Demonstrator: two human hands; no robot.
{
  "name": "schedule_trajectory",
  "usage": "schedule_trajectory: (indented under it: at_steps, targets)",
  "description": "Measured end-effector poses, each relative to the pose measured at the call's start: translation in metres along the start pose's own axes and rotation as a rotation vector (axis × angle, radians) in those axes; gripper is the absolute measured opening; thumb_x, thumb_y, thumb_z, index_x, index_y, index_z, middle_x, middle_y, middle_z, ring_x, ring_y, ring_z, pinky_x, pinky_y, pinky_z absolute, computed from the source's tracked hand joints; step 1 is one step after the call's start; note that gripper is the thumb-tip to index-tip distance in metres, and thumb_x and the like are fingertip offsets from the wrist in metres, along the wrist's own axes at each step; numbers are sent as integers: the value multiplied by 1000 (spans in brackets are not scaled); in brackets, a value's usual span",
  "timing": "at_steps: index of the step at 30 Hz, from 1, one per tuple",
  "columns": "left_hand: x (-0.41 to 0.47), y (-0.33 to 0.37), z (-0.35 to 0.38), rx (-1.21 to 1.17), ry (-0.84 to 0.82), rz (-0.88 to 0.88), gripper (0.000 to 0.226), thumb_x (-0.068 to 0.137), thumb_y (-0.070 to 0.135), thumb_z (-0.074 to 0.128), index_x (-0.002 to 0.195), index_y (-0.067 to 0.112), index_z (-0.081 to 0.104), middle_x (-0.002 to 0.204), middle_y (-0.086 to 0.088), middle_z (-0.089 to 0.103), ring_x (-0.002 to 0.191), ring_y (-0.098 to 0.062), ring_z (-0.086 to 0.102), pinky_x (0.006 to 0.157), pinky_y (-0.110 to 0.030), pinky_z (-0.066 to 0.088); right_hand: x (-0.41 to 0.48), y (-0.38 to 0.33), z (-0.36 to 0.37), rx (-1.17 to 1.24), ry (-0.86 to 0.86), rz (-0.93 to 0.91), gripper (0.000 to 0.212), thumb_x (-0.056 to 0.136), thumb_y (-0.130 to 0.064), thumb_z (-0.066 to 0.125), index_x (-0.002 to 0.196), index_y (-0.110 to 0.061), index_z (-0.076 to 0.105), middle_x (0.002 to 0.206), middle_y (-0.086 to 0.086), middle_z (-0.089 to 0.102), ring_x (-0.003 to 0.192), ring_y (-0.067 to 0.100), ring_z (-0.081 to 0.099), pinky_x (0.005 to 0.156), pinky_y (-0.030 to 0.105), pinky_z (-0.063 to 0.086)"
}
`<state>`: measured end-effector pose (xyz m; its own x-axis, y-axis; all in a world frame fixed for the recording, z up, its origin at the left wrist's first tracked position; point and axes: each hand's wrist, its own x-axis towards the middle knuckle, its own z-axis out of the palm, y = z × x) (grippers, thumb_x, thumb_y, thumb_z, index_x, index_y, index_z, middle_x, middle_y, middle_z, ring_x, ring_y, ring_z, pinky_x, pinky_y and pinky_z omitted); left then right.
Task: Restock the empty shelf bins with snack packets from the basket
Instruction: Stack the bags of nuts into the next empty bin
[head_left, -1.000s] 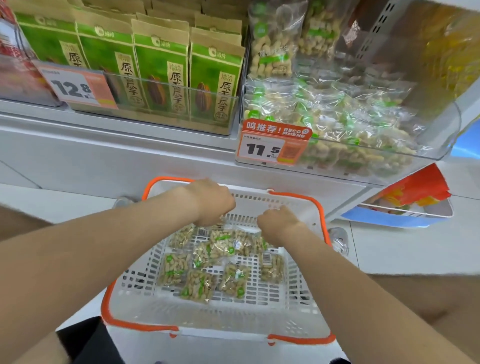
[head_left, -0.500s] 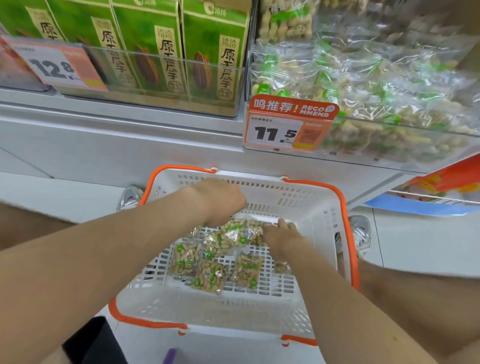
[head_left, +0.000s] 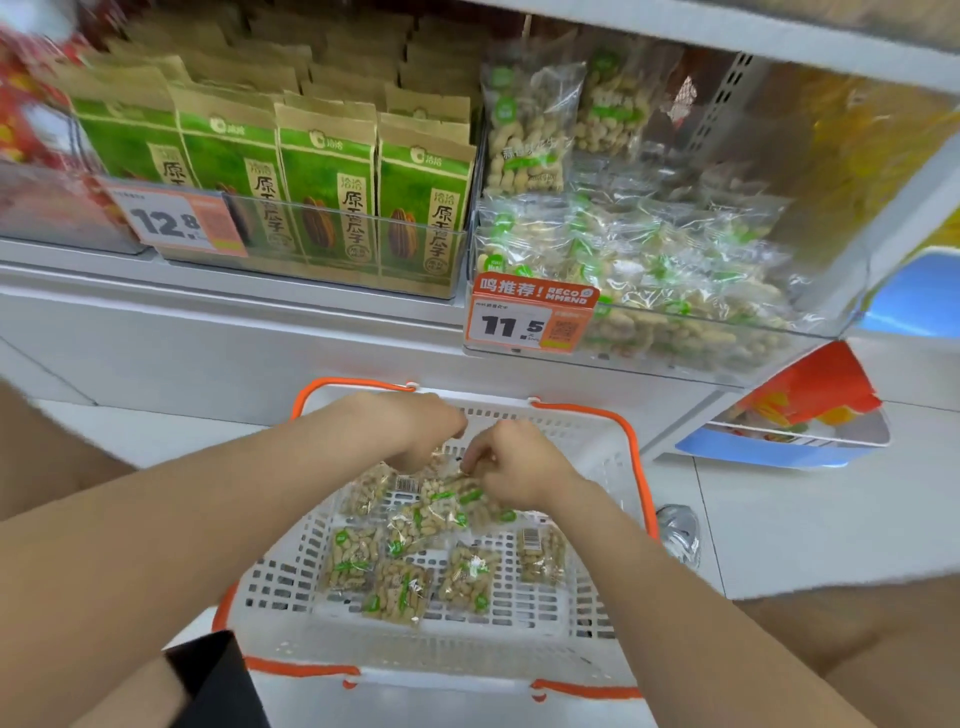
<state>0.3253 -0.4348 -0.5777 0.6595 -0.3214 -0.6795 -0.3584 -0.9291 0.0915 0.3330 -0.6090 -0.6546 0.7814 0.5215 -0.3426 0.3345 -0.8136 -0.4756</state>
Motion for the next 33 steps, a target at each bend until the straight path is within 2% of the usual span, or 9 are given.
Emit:
schedule_trajectory:
  at_steps: [3, 7, 12, 16, 18, 23, 25, 28, 33]
  targets:
    - [-22, -1, -15, -170, 12, 74, 56, 84, 29, 88, 132, 23, 60, 133, 5, 63, 116, -22, 62, 94, -33, 51, -17, -44, -42, -15, 57, -156, 39, 74, -5, 58, 91, -26, 85, 96, -7, 80, 89, 19, 71, 82, 30, 58]
    - [-62, -8, -45, -542, 173, 233, 29, 70, 33, 98, 79, 31, 70, 80, 15, 73, 76, -6, 66, 72, -23, 52, -45, -83, -96, 47, 243, -355, 30, 72, -4, 61, 84, -22, 82, 77, -8, 76, 65, 10, 64, 66, 13, 45]
    - [-109, -6, -86, -827, 406, 264, 28, 79, 30, 92, 80, 15, 68, 64, -3, 69, 60, -14, 66, 59, -34, 54, -65, -108, -157, 342, 688, -406, 24, 83, -18, 76, 96, -21, 56, 81, -9, 64, 62, 12, 65, 57, 27, 51]
    - [-119, 3, -126, -864, 744, 270, 48, 87, 46, 84, 60, 20, 53, 52, 5, 51, 49, -12, 48, 52, -29, 36, -58, -105, -205, 435, 919, -195, 10, 90, -32, 68, 89, -23, 66, 73, -8, 69, 71, 7, 67, 66, 29, 52]
    - [-110, 3, -146, -859, 932, 253, 54, 88, 56, 79, 66, 12, 56, 55, 3, 46, 51, -12, 42, 55, -32, 30, -49, -96, -224, 490, 970, -132, 14, 92, -36, 65, 85, -24, 69, 70, -8, 71, 72, 5, 67, 71, 31, 51]
    - [-76, 11, -169, -978, 1206, 213, 58, 87, 58, 77, 73, 4, 59, 63, -10, 55, 58, -20, 50, 59, -38, 41, -39, -83, -239, 801, 992, -48, 23, 100, -36, 65, 105, -14, 68, 68, -16, 71, 61, 1, 65, 58, 30, 53]
    - [-61, 17, -165, -1134, 1185, 187, 60, 84, 62, 78, 79, 4, 62, 66, -13, 55, 60, -20, 50, 60, -41, 42, -37, -78, -236, 932, 902, 25, 25, 99, -37, 68, 109, -14, 67, 77, -8, 75, 66, 12, 70, 52, 41, 57]
    - [-51, 23, -164, -1278, 1094, 125, 49, 82, 59, 81, 88, 12, 71, 75, -12, 69, 64, -15, 61, 62, -40, 48, -34, -82, -233, 1090, 802, 164, 38, 87, -44, 75, 114, -21, 63, 97, 12, 76, 83, 31, 75, 63, 60, 60]
    - [-50, 38, -176, -1362, 1136, 40, 50, 82, 53, 84, 86, 10, 59, 65, 5, 58, 55, -8, 55, 52, -27, 44, -36, -91, -232, 1468, 675, 267, 54, 90, -46, 77, 128, -11, 61, 104, 11, 76, 67, 16, 71, 61, 34, 58]
